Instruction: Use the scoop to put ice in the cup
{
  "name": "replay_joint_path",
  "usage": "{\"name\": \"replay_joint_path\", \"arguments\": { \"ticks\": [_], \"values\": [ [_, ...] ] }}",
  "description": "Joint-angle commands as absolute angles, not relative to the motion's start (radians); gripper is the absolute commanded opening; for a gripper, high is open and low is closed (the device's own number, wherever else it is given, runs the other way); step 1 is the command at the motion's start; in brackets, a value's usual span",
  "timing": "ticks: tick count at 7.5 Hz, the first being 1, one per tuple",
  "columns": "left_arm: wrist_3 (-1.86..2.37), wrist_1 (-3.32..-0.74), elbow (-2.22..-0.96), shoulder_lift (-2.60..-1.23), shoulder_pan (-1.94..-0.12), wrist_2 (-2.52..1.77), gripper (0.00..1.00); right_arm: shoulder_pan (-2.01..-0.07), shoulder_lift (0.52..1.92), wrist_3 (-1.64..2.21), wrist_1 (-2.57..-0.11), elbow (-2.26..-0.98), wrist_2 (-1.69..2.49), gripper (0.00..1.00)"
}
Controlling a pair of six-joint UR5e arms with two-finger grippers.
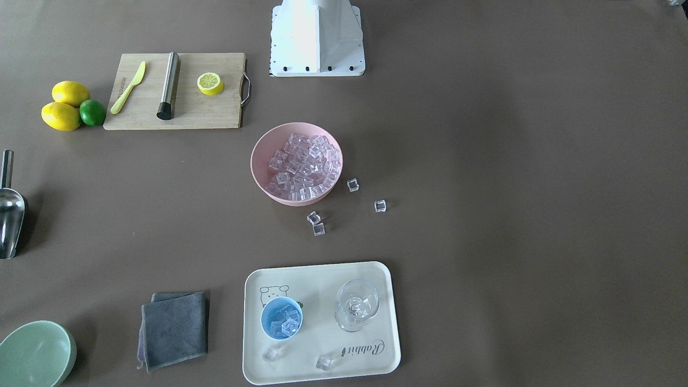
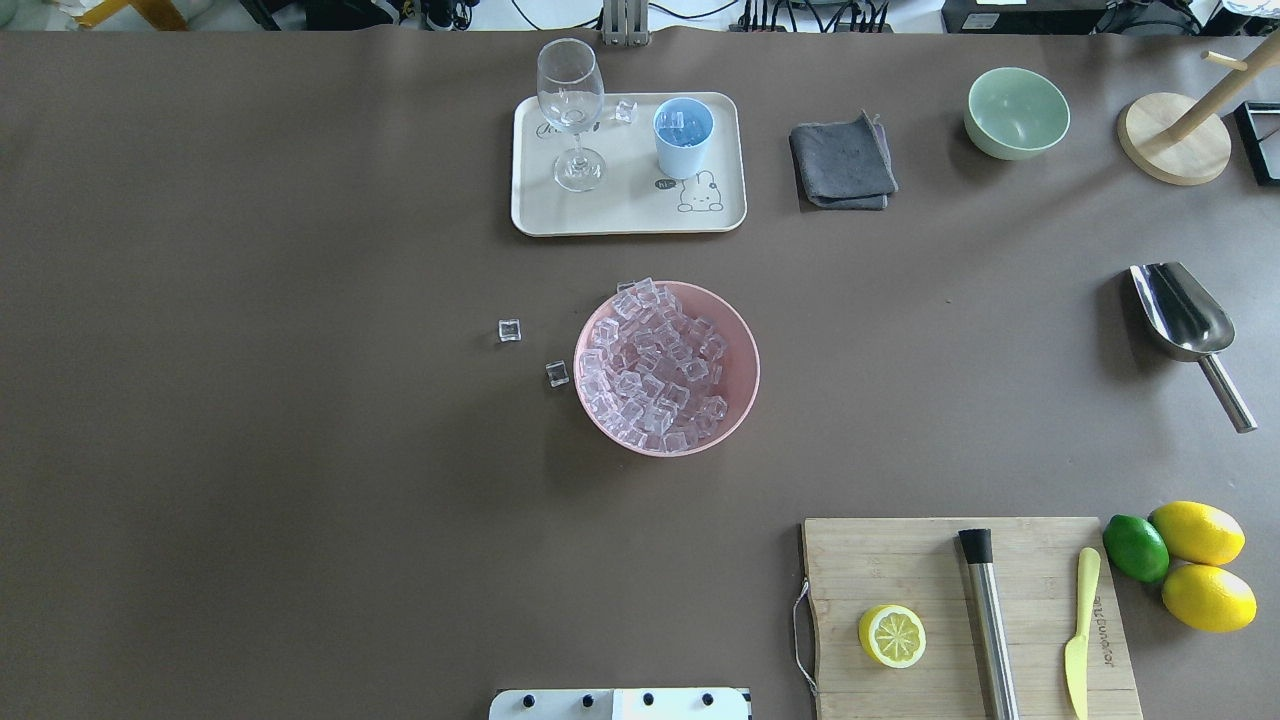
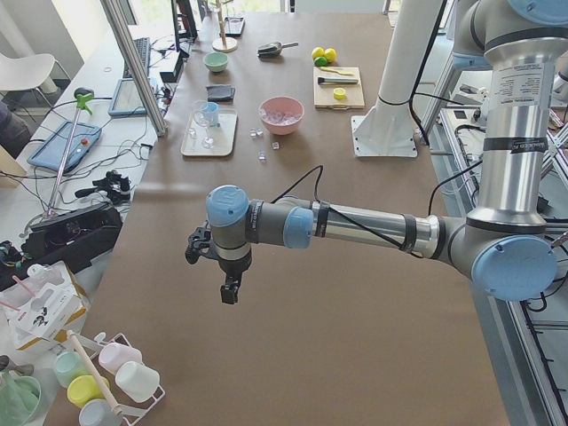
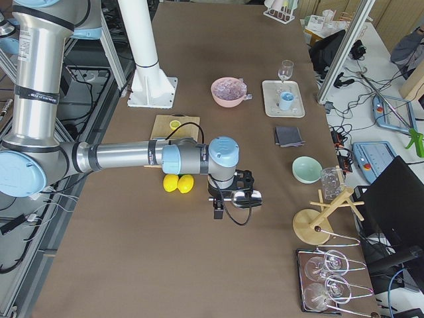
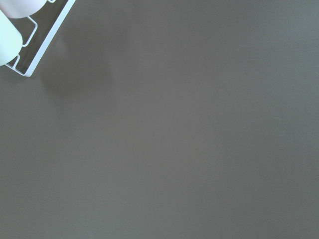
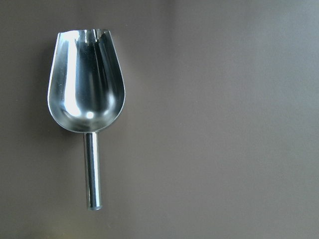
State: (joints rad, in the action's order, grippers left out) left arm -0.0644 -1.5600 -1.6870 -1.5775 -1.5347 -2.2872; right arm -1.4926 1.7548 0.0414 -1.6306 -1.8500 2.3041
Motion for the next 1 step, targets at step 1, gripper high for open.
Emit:
{"name": "replay_joint_path", "arguments": {
  "ticks": [1],
  "values": [
    [-0.069,-1.56,-1.689,-1.572,-1.536,-2.287,0.99,-1.493,1.755,0.041,-1.631,-1.85,2.304,0.99]
  ]
}}
